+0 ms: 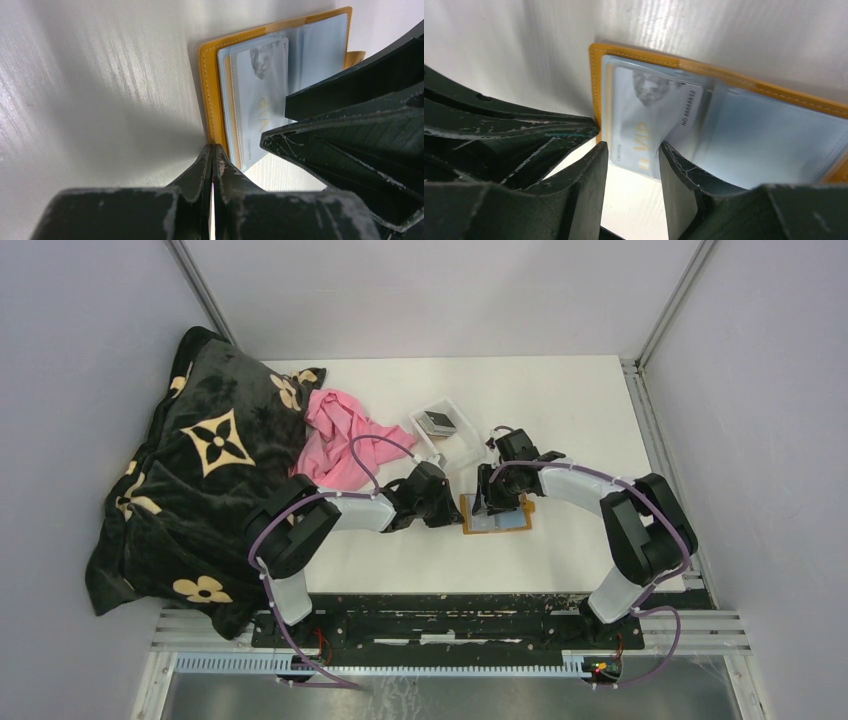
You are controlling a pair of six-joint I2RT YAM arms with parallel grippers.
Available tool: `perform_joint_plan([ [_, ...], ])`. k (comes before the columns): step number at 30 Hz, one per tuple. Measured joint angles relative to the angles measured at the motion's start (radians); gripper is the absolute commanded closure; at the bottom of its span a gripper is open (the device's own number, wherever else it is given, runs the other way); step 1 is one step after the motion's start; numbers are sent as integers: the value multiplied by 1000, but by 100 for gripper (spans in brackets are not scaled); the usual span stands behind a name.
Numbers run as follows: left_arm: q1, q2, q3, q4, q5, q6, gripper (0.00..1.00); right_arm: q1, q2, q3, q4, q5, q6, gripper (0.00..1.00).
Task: Put the credit cards into the card holder
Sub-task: Insert the credit card into the card holder.
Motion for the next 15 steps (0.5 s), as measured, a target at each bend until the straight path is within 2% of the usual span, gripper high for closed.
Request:
perform_joint_plan([
  [8, -5, -14, -15, 2, -12, -1, 82, 23, -49, 33, -63, 63, -30, 51],
  [15, -7, -72, -13, -119, -91, 8, 76, 23, -97, 180, -143, 135, -122, 49],
])
